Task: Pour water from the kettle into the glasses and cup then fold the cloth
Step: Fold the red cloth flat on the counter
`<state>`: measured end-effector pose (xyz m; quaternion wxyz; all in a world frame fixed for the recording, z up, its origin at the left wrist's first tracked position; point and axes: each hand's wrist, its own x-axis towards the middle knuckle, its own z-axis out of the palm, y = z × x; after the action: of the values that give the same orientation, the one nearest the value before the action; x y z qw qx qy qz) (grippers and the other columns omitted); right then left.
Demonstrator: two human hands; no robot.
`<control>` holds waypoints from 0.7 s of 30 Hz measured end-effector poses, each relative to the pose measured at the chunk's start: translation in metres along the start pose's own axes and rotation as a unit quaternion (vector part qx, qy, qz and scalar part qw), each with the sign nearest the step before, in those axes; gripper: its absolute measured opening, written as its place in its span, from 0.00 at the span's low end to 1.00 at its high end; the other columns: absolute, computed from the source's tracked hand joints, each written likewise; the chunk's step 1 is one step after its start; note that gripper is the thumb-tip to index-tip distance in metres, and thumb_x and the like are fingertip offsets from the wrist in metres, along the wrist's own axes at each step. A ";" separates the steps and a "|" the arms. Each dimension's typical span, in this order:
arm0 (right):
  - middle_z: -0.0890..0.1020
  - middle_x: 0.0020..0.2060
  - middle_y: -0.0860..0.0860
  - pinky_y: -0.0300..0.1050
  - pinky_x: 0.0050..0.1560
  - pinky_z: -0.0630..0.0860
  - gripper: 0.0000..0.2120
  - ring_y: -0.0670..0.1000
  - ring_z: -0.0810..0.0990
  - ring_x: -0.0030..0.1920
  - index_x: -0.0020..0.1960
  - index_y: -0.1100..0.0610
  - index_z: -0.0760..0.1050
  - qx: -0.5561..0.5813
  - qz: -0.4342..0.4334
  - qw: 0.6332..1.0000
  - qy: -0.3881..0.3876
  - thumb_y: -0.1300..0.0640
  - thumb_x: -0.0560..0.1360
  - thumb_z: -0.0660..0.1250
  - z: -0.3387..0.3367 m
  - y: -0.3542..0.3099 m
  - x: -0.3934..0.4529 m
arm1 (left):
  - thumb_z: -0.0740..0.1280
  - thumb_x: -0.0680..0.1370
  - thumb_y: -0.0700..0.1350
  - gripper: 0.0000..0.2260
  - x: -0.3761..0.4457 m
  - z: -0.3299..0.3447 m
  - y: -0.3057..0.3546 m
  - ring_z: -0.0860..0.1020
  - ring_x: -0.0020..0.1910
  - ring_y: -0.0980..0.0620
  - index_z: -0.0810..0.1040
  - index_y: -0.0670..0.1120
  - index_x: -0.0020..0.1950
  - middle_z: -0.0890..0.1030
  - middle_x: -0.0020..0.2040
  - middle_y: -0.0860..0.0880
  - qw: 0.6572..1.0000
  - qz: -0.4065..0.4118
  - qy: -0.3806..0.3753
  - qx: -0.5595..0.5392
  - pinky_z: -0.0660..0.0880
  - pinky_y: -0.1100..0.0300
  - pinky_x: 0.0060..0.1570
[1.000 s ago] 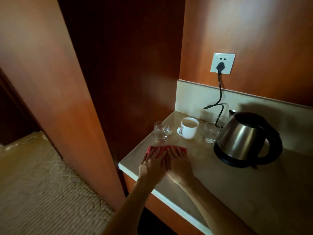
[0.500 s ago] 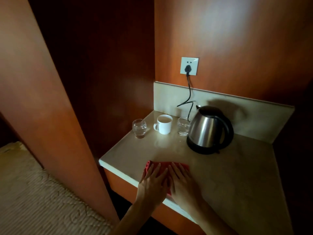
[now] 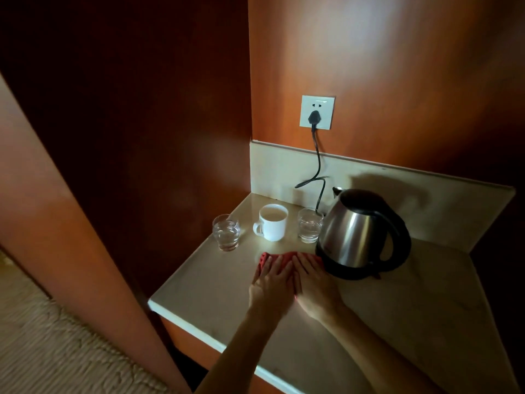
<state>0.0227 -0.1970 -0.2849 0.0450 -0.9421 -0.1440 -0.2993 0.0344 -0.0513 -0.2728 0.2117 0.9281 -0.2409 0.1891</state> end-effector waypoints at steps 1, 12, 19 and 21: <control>0.86 0.55 0.63 0.60 0.61 0.80 0.19 0.64 0.85 0.58 0.56 0.68 0.84 -0.002 0.004 1.000 -0.008 0.59 0.80 0.57 0.006 -0.002 0.010 | 0.56 0.80 0.51 0.18 0.006 0.001 -0.009 0.73 0.67 0.49 0.77 0.54 0.67 0.76 0.67 0.52 1.000 -0.013 -0.016 0.016 0.60 0.46 0.73; 0.86 0.57 0.60 0.64 0.59 0.80 0.22 0.64 0.86 0.56 0.58 0.63 0.85 0.063 0.036 0.997 -0.008 0.53 0.78 0.58 0.014 -0.062 0.035 | 0.54 0.80 0.53 0.19 -0.017 -0.033 -0.057 0.74 0.66 0.45 0.79 0.52 0.64 0.78 0.65 0.49 0.996 -0.064 -0.011 0.060 0.66 0.48 0.71; 0.85 0.61 0.59 0.60 0.62 0.80 0.22 0.62 0.85 0.60 0.60 0.61 0.85 0.093 -0.001 0.995 -0.048 0.51 0.78 0.59 -0.022 -0.079 -0.012 | 0.60 0.79 0.49 0.17 -0.080 -0.067 -0.036 0.72 0.69 0.47 0.80 0.50 0.64 0.79 0.64 0.49 0.999 -0.014 0.036 0.023 0.65 0.44 0.70; 0.85 0.62 0.58 0.61 0.64 0.79 0.23 0.61 0.84 0.63 0.62 0.61 0.85 0.100 0.002 0.994 -0.052 0.50 0.79 0.58 -0.037 -0.080 -0.037 | 0.60 0.80 0.49 0.17 -0.100 -0.069 -0.023 0.69 0.72 0.49 0.78 0.51 0.67 0.77 0.67 0.50 0.999 0.014 0.025 0.035 0.62 0.46 0.73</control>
<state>-0.0510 -0.1359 -0.2761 0.1320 -0.9476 -0.1730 -0.2340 -0.0522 0.0377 -0.2671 0.1826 0.9265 -0.2420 0.2231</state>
